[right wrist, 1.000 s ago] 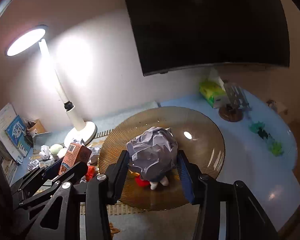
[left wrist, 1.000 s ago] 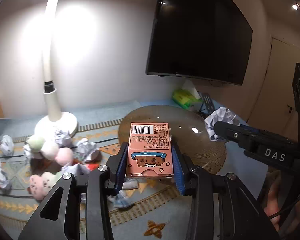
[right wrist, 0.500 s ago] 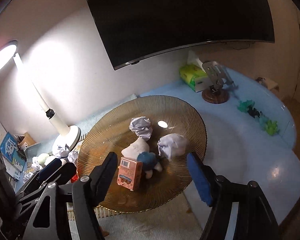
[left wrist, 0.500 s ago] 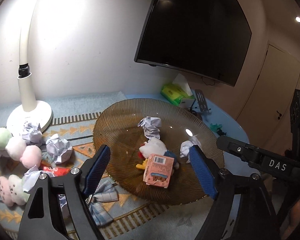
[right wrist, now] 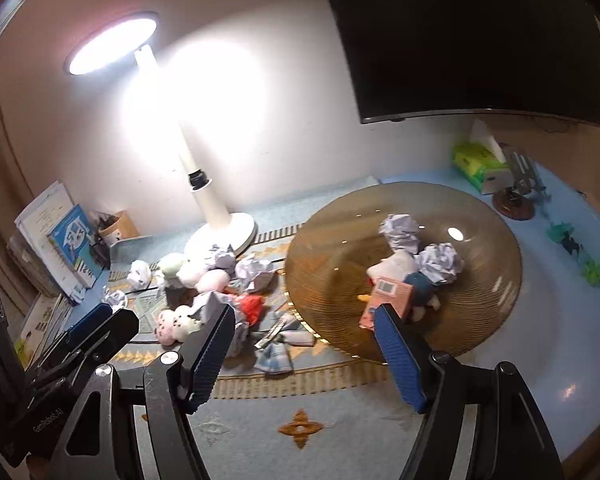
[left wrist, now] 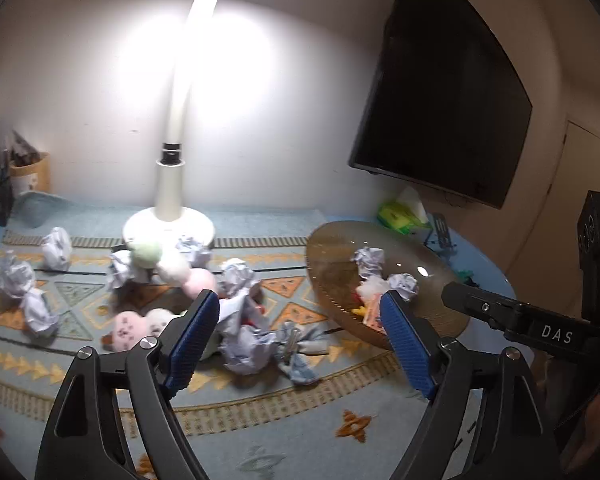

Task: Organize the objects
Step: 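Carry the box and paper ball to the amber bowl and release both, then grasp a paper ball with the left tool while the right tool grasps another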

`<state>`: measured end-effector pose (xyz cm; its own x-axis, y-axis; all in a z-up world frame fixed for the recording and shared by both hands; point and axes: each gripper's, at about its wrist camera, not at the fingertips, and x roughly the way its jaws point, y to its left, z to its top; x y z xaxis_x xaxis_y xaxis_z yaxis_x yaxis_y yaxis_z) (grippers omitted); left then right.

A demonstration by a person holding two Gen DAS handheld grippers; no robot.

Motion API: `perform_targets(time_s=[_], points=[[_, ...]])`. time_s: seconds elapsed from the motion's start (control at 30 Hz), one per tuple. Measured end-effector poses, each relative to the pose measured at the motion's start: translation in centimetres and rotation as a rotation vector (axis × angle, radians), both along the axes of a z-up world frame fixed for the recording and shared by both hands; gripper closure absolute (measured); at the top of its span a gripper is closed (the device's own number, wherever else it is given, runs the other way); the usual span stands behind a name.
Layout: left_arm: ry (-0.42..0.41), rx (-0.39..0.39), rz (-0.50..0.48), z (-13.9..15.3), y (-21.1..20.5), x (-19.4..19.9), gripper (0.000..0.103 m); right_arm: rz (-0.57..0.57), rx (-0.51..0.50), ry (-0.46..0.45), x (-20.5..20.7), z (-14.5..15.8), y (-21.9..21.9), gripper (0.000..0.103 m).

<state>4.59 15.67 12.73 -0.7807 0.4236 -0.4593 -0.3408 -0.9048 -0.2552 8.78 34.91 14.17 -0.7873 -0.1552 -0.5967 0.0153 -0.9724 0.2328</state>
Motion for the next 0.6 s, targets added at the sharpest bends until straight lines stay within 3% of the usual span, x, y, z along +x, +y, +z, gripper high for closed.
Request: perform_targets(time_s=[0.07, 0.17, 0.33, 0.6], points=[[0.024, -0.011, 0.039, 0.1, -2.3, 1.1, 0.010, 0.048, 0.004, 0.015, 0.1, -0.4, -2.1, 0.032], [0.047, -0.105, 0.091, -1.0, -5.1, 2.5, 0.008, 0.147, -0.041, 0.043, 0.2, -1.9, -5.2, 0.028], [-0.007, -0.210, 0.253, -4.8, -11.4, 3.5, 0.003, 0.241, -0.054, 0.001, -1.2, -5.4, -10.1, 0.027], [-0.122, -0.139, 0.338, -8.6, -17.2, 2.7, 0.003, 0.275, -0.014, -0.055, -3.4, -10.0, -13.6, 0.027]])
